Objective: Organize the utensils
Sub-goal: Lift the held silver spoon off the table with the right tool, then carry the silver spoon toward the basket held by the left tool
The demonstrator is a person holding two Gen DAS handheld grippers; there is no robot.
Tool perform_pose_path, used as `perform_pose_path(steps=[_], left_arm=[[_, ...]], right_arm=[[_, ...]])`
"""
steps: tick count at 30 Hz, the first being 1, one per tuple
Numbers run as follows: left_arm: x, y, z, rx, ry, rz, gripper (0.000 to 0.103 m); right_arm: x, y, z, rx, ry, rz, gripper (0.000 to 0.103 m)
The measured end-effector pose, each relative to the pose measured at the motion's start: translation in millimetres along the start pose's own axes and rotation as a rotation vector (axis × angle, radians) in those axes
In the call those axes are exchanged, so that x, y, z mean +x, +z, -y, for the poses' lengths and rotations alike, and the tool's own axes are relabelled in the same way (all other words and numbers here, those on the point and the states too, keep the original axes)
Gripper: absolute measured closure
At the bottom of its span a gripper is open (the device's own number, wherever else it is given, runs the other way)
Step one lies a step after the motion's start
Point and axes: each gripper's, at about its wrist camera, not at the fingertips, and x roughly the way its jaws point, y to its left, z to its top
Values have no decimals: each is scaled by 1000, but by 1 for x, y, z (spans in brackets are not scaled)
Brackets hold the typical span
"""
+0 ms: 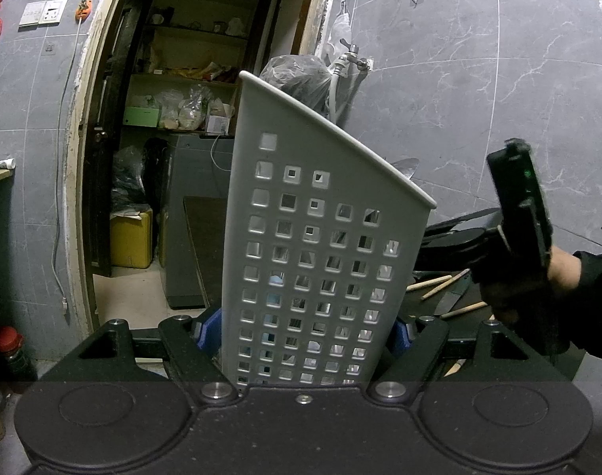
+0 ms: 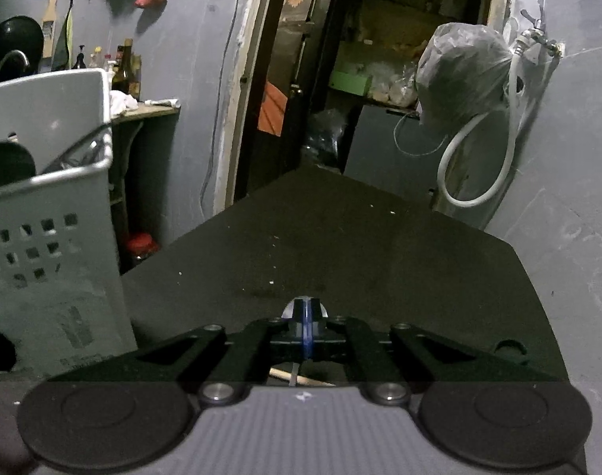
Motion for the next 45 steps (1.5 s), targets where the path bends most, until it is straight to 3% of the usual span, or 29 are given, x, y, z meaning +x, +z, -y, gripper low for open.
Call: perform_pose_path(steps=[1, 2, 4, 7, 10, 15, 17, 24, 45], left_arm=[[0, 0, 0, 0, 0, 0, 24], [0, 0, 0, 1, 0, 0, 24], [0, 0, 0, 1, 0, 0, 24], [0, 0, 0, 0, -2, 0, 24], [1, 0, 1, 1, -1, -1, 24], [2, 0, 3, 3, 3, -3, 24], [2, 0, 3, 5, 6, -3, 24], [2, 0, 4, 3, 5, -4, 24], [3, 0, 5, 0, 5, -4, 24]], right_arm=[[3, 1, 1, 11, 3, -10, 98], [8, 1, 6, 36, 18, -26, 84], [16, 2, 13, 88, 28, -40, 72], [35, 1, 22, 107, 32, -79, 66], [52, -1, 34, 142, 81, -114, 52], [71, -3, 52, 188, 138, -128, 56], [73, -4, 52, 175, 143, -115, 75], [63, 0, 38, 101, 141, -81, 96], [11, -9, -17, -56, 268, -69, 99]])
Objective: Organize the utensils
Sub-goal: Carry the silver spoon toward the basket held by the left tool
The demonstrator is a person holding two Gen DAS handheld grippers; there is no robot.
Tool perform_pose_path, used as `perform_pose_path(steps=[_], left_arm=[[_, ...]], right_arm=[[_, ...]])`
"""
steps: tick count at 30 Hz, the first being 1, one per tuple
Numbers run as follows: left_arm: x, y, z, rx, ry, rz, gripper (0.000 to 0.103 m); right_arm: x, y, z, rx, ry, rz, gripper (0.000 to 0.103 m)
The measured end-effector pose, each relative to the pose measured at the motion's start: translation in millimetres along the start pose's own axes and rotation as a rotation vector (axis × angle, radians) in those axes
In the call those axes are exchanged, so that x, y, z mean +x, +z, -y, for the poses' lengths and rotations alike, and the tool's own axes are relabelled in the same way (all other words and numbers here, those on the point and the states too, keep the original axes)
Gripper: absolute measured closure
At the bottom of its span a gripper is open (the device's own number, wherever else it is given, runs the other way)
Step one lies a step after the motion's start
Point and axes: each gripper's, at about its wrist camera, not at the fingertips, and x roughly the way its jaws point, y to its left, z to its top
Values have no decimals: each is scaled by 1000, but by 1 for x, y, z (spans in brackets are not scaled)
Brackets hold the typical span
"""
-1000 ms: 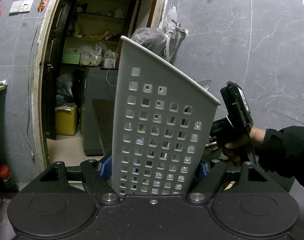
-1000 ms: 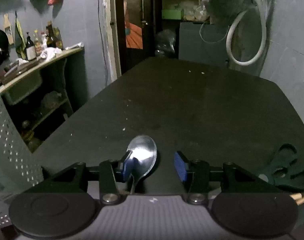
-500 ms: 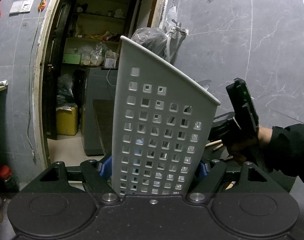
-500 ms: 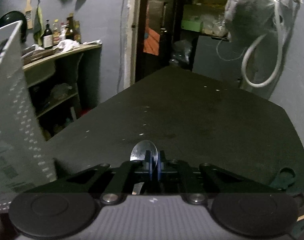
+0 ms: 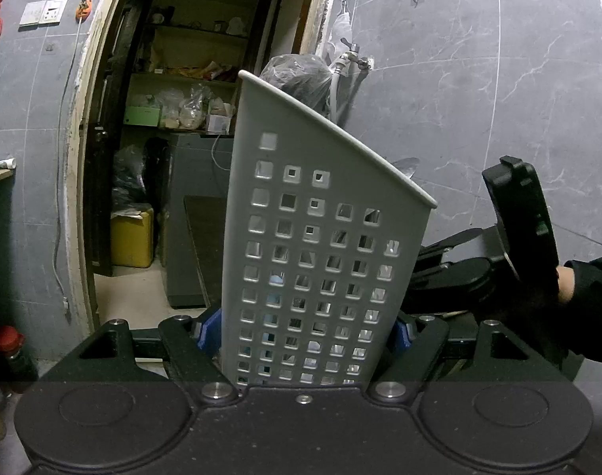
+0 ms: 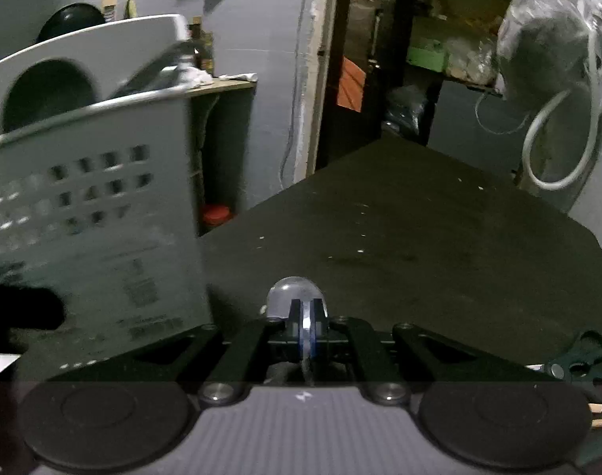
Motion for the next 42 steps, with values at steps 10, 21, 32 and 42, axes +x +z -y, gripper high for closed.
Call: perform_pose_path(steps=[10, 21, 32, 42], left_arm=[[0, 0, -1, 0, -2, 0, 25], [0, 0, -1, -2, 1, -1, 25], [1, -1, -1, -3, 1, 0, 25], [1, 0, -2, -5, 2, 0, 25]], right_arm=[[12, 5, 29, 62, 56, -37, 45], [31, 10, 43, -26, 207, -56, 60], [19, 6, -6, -208, 20, -50, 64], [4, -25, -61, -478, -261, -67, 64]])
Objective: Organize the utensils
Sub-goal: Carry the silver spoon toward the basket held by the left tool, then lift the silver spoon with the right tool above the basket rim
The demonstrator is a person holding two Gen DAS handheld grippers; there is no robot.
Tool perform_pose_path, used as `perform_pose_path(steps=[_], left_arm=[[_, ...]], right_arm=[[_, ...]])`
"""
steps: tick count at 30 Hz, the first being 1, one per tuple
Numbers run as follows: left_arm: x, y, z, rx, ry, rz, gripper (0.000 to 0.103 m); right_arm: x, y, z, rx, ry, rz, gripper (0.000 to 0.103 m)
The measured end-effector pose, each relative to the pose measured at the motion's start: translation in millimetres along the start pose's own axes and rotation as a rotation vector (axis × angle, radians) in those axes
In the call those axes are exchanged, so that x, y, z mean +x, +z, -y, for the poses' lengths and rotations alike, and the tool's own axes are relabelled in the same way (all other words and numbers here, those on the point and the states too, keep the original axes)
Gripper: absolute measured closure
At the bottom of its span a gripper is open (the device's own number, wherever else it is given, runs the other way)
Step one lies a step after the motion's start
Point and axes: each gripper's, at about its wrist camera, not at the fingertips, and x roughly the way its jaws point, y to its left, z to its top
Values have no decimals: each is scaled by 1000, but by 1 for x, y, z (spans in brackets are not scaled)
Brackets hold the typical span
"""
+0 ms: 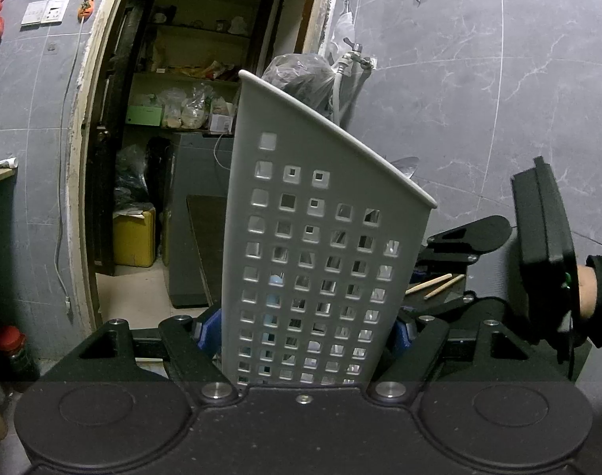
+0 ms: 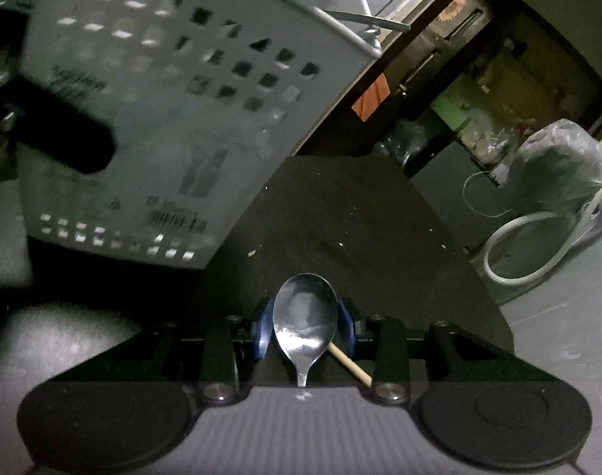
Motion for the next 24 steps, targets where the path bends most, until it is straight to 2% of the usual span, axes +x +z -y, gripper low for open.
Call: perform_pose_path(steps=[4, 15, 24], left_arm=[[0, 0, 0, 0, 0, 0, 25], [0, 0, 0, 0, 0, 0, 25], [0, 0, 0, 0, 0, 0, 25]], right_arm=[[-5, -3, -3, 26, -49, 40, 64], [-45, -7, 18, 191, -184, 228, 64], [-71, -15, 38, 326, -253, 350, 64]])
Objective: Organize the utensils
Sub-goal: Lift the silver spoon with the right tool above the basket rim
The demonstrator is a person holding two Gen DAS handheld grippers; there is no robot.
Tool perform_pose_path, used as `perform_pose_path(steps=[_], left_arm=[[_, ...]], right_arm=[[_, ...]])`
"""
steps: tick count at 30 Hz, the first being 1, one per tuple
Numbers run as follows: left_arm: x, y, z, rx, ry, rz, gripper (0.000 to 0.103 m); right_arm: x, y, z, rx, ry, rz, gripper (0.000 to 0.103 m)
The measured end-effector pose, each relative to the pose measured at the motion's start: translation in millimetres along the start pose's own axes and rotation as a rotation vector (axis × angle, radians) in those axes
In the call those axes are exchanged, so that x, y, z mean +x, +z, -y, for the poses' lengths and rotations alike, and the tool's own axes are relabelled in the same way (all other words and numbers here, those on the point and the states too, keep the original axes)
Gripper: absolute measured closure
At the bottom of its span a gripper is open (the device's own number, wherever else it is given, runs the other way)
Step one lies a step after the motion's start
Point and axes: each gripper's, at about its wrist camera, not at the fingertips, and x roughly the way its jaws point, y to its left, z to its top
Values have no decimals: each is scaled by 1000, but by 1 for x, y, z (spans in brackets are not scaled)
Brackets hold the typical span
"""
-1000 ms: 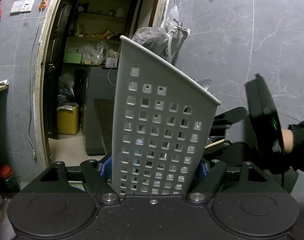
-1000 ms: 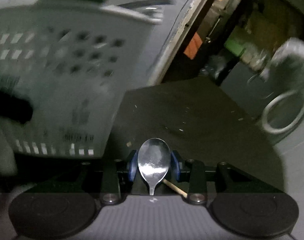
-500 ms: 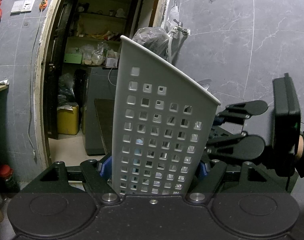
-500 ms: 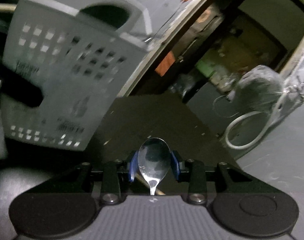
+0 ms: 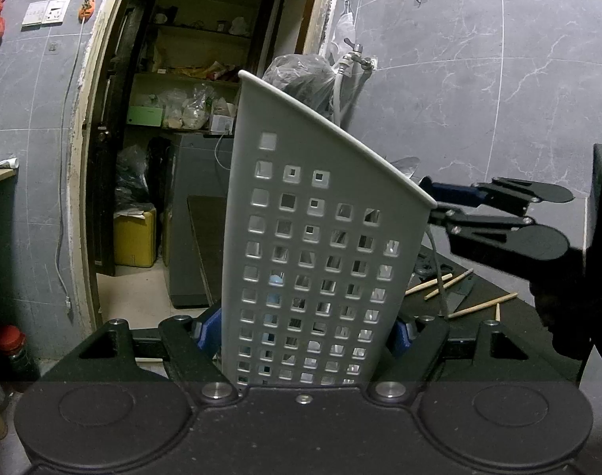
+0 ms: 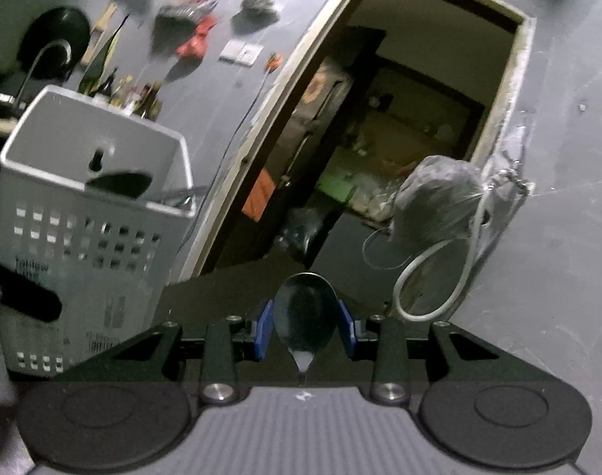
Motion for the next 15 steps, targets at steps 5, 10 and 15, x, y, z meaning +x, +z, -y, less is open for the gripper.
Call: perform_pose_path(steps=[5, 10, 15], left_arm=[[0, 0, 0, 0, 1, 0, 25], [0, 0, 0, 0, 0, 0, 25], [0, 0, 0, 0, 0, 0, 25]], right_arm=[[-7, 5, 14, 57, -21, 46, 64], [-10, 17, 27, 96, -24, 81, 64], [-22, 31, 32, 124, -26, 128, 64]])
